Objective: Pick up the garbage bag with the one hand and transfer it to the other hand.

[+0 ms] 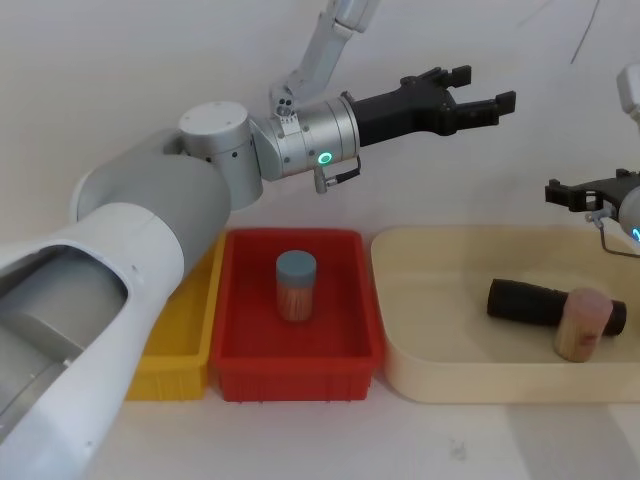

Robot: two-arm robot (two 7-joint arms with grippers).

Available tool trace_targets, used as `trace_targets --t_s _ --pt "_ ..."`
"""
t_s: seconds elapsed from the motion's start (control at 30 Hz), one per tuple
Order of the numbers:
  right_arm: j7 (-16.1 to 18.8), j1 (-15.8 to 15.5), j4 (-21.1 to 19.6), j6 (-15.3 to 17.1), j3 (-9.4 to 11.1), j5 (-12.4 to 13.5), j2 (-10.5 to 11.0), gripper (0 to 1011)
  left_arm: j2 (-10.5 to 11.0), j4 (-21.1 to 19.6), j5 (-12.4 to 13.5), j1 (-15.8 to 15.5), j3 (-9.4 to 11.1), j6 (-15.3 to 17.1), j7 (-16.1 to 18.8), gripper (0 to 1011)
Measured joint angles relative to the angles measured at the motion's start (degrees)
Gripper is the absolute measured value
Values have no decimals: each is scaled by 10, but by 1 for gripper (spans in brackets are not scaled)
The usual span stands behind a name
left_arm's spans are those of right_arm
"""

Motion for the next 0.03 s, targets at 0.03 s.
trace_targets --t_s 0.03 --pt "0 0 0 0 0 0 0 1001 0 0 0 0 0 0 0 1000"
